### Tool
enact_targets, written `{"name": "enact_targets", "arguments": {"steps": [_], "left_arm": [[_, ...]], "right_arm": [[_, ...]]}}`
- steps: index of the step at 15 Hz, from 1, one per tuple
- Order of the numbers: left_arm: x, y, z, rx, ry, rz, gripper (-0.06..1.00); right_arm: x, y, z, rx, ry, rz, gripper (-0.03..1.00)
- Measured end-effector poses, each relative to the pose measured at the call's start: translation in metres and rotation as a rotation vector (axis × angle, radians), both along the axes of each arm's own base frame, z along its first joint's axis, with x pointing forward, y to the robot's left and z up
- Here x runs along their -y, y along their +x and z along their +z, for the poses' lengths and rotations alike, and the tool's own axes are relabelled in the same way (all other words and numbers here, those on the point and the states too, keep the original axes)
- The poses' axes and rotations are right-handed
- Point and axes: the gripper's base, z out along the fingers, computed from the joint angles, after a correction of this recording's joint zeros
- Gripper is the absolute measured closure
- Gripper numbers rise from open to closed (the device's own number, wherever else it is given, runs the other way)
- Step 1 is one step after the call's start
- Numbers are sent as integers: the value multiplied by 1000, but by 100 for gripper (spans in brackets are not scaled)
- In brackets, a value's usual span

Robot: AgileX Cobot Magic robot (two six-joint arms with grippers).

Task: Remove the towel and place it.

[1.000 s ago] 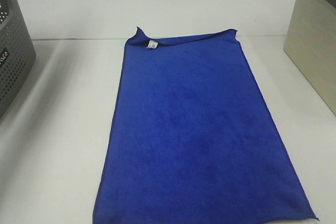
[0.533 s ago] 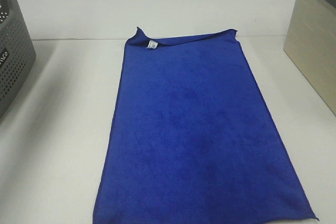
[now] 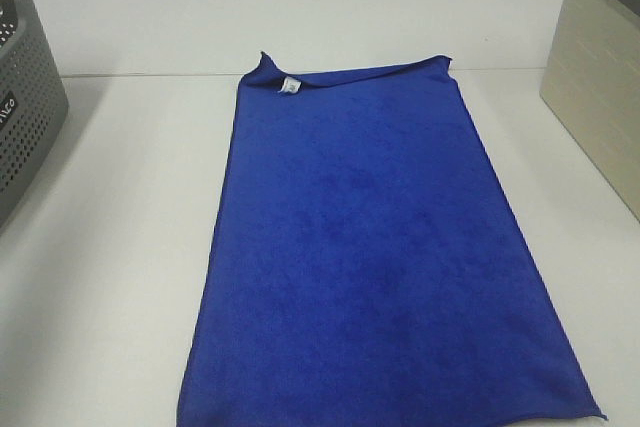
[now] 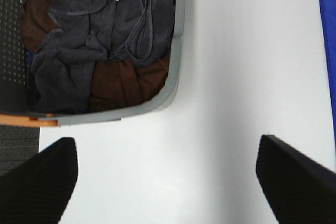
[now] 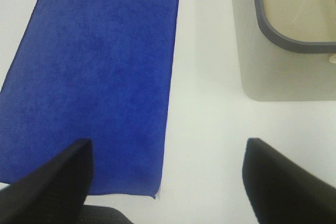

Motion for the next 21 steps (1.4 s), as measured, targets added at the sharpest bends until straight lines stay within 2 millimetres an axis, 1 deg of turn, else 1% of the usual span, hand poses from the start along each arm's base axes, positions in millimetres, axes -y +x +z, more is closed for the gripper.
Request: {"name": "enact_targets", "arguments": {"steps": [1,2,4,5,7,10,14,17,20,21], "left_arm": [[0,-39,-5,50,18,4,8],[-1,-47,-4,68,24,4,8],[0,-84,-2,163,38,7,8],[0,-101,-3,207,38,7,8],[1,-125,-11,259,37,8,8],[2,-150,-36,292,38,8,8],[3,-180,-64,362,45,5,8],[3,-190,-76,389,69,-42,8],[3,-195,-89,403,69,-58,8],[3,-195,-96,394,66,-55,8]], "right_arm": [[1,-20,-12,29,2,0,20],[2,-31,-18,52,3,0,20],[3,-51,-31,100,6,0,20],[3,-57,-38,107,6,0,20],[4,-64,-50,112,7,0,20],[4,-71,-72,106,6,0,20],[5,-86,-90,153,9,0,20],[6,-99,-100,219,13,0,20],[6,-98,-104,211,7,7,20],[6,-96,-108,197,-4,17,20]]}}
